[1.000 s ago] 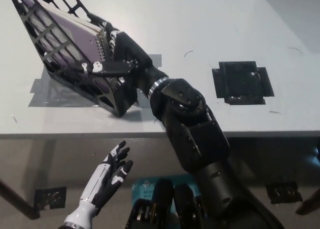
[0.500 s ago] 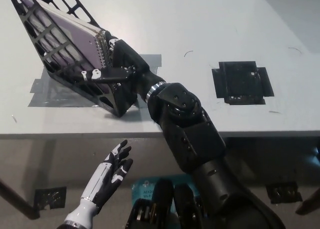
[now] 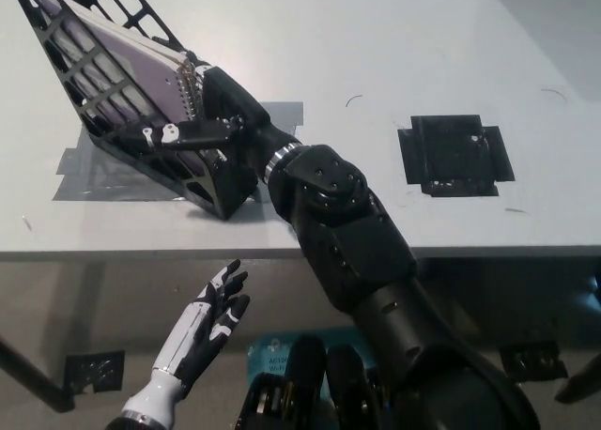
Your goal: A shelf with a book inside it is placed on the center of the desk infront of the robot. The robot uses its right hand to grab the book, take it out and hand it to a person.
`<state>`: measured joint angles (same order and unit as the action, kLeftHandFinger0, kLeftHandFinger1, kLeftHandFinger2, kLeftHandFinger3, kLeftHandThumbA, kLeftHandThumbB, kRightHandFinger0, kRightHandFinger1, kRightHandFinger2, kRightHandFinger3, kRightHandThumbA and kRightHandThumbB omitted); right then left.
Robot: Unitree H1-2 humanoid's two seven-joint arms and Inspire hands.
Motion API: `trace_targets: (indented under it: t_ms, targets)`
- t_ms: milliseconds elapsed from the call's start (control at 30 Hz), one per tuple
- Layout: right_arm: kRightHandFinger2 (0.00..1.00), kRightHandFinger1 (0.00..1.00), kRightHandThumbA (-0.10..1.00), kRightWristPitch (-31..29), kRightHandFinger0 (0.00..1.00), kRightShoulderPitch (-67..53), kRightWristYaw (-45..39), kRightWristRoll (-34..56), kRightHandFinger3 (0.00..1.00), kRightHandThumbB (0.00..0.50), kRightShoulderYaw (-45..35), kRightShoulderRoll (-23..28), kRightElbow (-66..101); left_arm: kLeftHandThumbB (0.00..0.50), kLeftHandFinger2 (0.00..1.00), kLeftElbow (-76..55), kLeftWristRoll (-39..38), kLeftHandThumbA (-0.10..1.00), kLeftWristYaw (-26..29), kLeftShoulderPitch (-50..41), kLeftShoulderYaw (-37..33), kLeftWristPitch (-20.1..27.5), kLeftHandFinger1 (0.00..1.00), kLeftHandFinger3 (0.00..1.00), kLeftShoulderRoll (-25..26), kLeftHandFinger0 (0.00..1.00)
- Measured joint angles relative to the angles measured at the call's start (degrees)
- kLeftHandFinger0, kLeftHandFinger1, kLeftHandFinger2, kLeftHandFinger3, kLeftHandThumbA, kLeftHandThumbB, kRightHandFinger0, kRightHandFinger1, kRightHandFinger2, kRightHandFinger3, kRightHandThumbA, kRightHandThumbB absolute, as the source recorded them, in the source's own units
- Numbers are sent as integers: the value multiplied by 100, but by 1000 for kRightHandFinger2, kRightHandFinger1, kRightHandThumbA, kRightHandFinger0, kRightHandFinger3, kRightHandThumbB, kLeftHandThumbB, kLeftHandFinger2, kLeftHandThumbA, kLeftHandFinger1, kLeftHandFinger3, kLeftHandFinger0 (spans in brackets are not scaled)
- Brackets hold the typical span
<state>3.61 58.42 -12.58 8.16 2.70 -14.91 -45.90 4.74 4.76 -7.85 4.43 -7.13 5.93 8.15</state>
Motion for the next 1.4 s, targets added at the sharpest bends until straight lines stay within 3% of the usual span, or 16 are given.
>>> trace_targets:
  t_ms: [500,733,767,800,833,867,900,933,1000,1100,1167,1200,1233,1267,1333,1400]
  targets:
    - [1000,1000,1000,-102,1000,308,13,-186,1000,340,23,2,-369,236,1000,1,-7,845,-36,76,-3,-5,1000,1000,3,1000]
    - [1000,1000,1000,-148,1000,341,21,-238,1000,368,26,6,-453,253,1000,1,-2,877,-69,94,-4,1,1000,1000,14,1000]
    - [1000,1000,1000,-164,1000,348,23,-245,1000,362,25,6,-480,252,1000,2,-2,880,-70,102,-4,2,1000,1000,18,1000]
    - [1000,1000,1000,-169,1000,352,23,-247,1000,276,26,6,-494,248,1000,3,-1,878,-71,107,-4,2,1000,1000,19,1000]
    - [887,849,1000,-177,847,359,27,-258,1000,221,35,9,-516,252,1000,3,1,880,-71,114,-5,3,1000,1000,21,1000]
    - [462,437,1000,-179,475,374,43,-281,636,122,59,17,-544,254,1000,3,3,881,-72,123,-5,3,1000,1000,22,1000]
    - [289,238,996,-175,242,384,64,-307,461,119,86,25,-559,255,1000,3,5,882,-72,130,-5,4,1000,1000,24,1000]
    - [87,56,984,-154,172,403,113,-370,227,32,135,38,-573,260,1000,3,7,880,-72,138,-5,4,1000,1000,27,1000]
    - [4,2,974,-63,26,487,226,-526,19,6,296,100,-634,270,1000,3,9,874,-72,157,-5,4,1000,1000,28,1000]
    - [51,1,1000,137,0,594,402,-769,16,0,526,197,-637,268,1000,2,10,891,-76,168,-4,1,1000,1000,31,1000]
    - [249,83,1000,246,0,610,524,-867,145,2,547,211,-585,263,1000,2,11,896,-83,178,-4,0,1000,1000,33,1000]
    - [249,83,1000,273,0,610,553,-879,145,2,547,208,-565,263,1000,2,13,896,-85,180,-5,0,1000,1000,33,1000]
    - [363,135,1000,283,0,610,564,-884,249,4,547,207,-559,249,1000,2,13,913,-85,181,-5,0,1000,1000,33,972]
    - [363,135,1000,365,0,610,642,-905,249,4,536,200,-510,249,1000,2,21,913,-97,185,-8,1,1000,1000,34,972]
    - [465,200,1000,433,0,594,693,-915,389,0,521,193,-433,246,1000,2,38,914,-118,186,-16,5,1000,1000,41,968]
    - [475,213,1000,474,2,572,729,-922,399,0,513,185,-372,252,1000,2,47,912,-123,187,-24,5,1000,1000,49,972]
